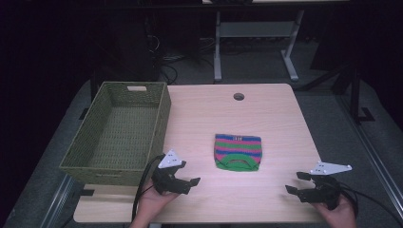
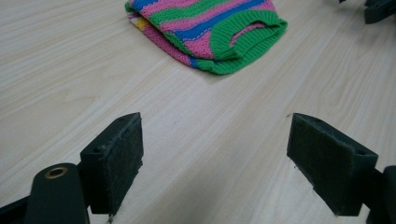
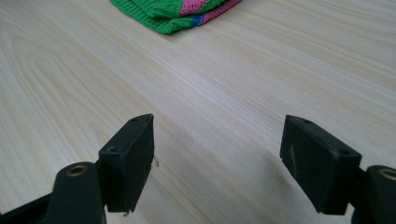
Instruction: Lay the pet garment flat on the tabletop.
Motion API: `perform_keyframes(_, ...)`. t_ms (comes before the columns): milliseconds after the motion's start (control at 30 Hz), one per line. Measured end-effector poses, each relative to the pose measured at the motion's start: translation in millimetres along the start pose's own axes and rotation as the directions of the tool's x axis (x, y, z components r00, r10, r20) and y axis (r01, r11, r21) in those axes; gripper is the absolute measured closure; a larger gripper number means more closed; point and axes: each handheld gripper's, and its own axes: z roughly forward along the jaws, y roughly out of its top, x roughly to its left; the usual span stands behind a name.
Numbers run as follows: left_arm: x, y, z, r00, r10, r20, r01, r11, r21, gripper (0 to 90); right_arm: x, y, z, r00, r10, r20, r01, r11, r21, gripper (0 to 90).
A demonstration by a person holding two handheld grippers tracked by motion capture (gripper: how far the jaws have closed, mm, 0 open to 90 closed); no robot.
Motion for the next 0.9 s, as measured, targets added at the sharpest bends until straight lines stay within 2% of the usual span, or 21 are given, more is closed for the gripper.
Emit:
perform_keyframes(67, 1.2, -0.1, 0.7, 1.0, 0.002, -0.006, -0.002, 1.0, 0.005, 17.9, 0.3, 1.5, -0.1, 1.0, -0.003, -0.002, 0.003, 1.0, -0.003, 24.9)
perform_keyframes(300, 3.5, -0.9, -0.6, 0.9998, -0.013, 0.011, 0.013, 0.9999, 0.006, 18.6, 0.1, 1.9, 0.4, 1.0, 0.004, -0.002, -0.004, 1.0, -0.005, 24.1)
perform_keyframes(400, 4.0, 0.8, -0.6, 0.9999, 0.005, -0.011, -0.005, 0.9999, 0.01, 18.4, 0.5, 4.6, 1.9, 1.0, 0.006, 0.003, -0.006, 1.0, -0.006, 23.8)
perform_keyframes(500, 5.0, 2.6, -1.0, 0.9999, -0.012, -0.005, 0.011, 0.9999, -0.009, 18.2, 1.5, 7.8, 4.5, 1.0, -0.004, 0.001, 0.004, 1.0, -0.011, 23.8)
perform_keyframes(600, 5.0, 3.5, 0.0, 0.9999, -0.015, -0.004, 0.015, 0.9999, -0.007, 18.0, 4.5, 13.2, 9.4, 0.9999, -0.01, -0.011, 0.009, 1.0, -0.009, 23.2)
perform_keyframes(667, 5.1, 4.6, 1.6, 0.9999, -0.002, -0.01, 0.002, 1.0, -0.003, 17.9, 5.5, 15.4, 10.8, 0.9998, -0.014, -0.013, 0.014, 1.0, -0.011, 22.8)
perform_keyframes(700, 4.6, 5.3, 2.9, 0.9999, -0.012, -0.012, 0.012, 0.9999, -0.007, 17.7, 6.5, 16.9, 11.9, 0.9997, -0.018, -0.018, 0.018, 1.0, -0.012, 22.6)
perform_keyframes(900, 4.7, 9.3, 9.0, 0.9996, -0.024, 0.013, 0.024, 0.9997, -0.003, 17.5, 8.9, 27.7, 18.1, 0.9991, -0.031, -0.027, 0.031, 0.999, -0.008, 21.7)
